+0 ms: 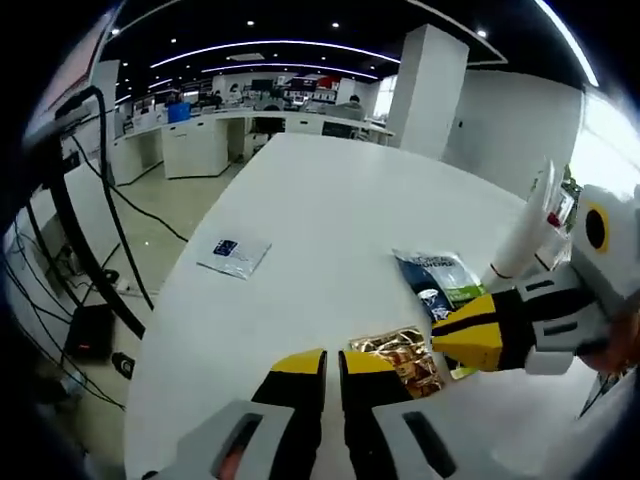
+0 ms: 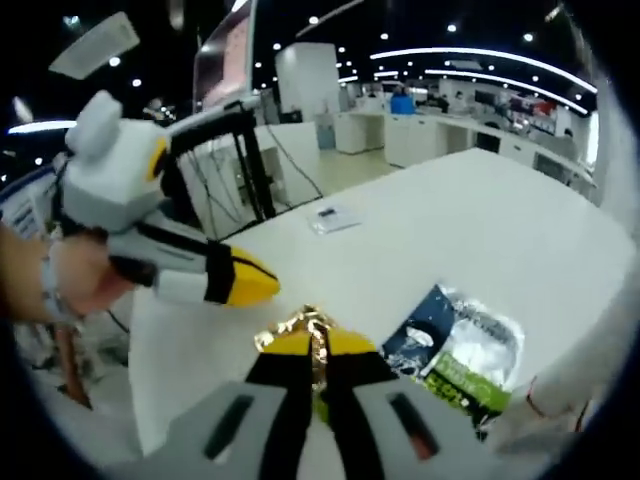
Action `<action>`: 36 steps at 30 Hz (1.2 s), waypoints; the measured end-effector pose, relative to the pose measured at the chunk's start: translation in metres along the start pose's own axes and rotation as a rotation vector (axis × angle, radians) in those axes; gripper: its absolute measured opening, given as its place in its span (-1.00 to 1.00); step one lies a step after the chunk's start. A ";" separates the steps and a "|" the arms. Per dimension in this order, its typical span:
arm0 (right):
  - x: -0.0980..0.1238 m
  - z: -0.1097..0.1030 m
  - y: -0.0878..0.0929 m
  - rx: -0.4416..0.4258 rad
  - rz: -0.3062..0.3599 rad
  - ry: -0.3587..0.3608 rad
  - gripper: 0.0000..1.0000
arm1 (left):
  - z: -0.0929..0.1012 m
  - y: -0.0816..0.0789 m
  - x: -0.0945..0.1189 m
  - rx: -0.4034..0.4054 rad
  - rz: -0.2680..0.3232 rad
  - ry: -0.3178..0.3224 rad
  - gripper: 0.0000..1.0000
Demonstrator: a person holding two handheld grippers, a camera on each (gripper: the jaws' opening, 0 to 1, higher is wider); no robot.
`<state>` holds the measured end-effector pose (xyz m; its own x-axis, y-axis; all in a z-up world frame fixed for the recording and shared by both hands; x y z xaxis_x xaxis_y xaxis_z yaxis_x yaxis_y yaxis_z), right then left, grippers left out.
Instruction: Arrange the skincare products in the storage area until every visible bottle or jar stands upright without overlapping.
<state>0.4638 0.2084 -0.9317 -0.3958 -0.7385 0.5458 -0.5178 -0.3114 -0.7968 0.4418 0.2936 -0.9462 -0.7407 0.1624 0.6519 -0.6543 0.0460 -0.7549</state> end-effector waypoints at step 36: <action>0.072 0.022 0.040 -0.114 0.033 0.080 -0.98 | 0.043 0.018 -0.017 -0.259 -0.022 0.009 -0.55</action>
<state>0.4310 0.1298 -0.9300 -0.4711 -0.6957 0.5423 -0.5846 -0.2141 -0.7825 0.4357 0.2490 -0.9678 -0.7249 0.1673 0.6682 -0.6081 0.3002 -0.7349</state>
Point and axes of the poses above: the point that each gripper's makers call its tool centre point, and the gripper's own axes: x roughly backward along the fingers, z roughly to its right, y roughly out of its underside, the point moved 2 cm from there along x, roughly backward along the fingers, and after that the axes turned 10 degrees about -x, right-handed, at the moved point
